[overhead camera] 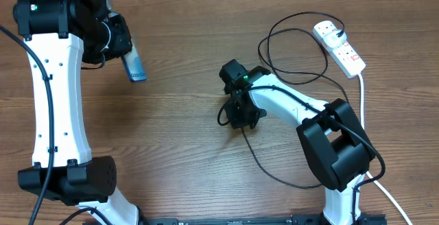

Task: Plug charger to phone and switch on socket
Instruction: 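Lift the connector with the right gripper while the left gripper raises the phone, then align the upright connector under the phone's bottom port with the right gripper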

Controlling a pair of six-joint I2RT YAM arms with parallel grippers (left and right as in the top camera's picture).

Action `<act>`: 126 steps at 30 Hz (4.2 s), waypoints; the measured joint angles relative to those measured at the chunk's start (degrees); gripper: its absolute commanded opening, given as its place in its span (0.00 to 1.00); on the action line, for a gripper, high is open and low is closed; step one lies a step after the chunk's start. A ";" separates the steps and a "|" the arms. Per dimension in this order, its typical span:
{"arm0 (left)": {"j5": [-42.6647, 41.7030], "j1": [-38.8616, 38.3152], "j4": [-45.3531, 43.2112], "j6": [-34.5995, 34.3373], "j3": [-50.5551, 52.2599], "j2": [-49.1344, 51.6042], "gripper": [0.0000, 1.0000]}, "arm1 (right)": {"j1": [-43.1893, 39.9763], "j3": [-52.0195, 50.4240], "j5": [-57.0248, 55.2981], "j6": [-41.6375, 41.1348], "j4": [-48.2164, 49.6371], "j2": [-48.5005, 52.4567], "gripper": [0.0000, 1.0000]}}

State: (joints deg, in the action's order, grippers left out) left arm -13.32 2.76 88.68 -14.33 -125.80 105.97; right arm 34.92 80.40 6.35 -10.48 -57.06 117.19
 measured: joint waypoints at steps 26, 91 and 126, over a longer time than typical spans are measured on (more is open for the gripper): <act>-66.73 5.11 -6.05 19.74 0.00 0.00 0.04 | 0.00 4.24 36.74 2.40 8.04 -36.33 0.04; -70.20 1.05 -2.97 21.86 0.00 0.00 0.04 | -2.54 4.24 42.34 -9.05 21.86 -35.87 0.04; -70.20 0.57 -2.91 21.86 0.00 0.00 0.04 | -2.54 4.24 44.41 -9.44 23.41 -35.01 0.04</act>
State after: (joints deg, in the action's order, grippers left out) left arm -83.53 3.33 85.78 7.53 -125.80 105.97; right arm 32.38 84.64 50.76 -19.92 -33.65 82.17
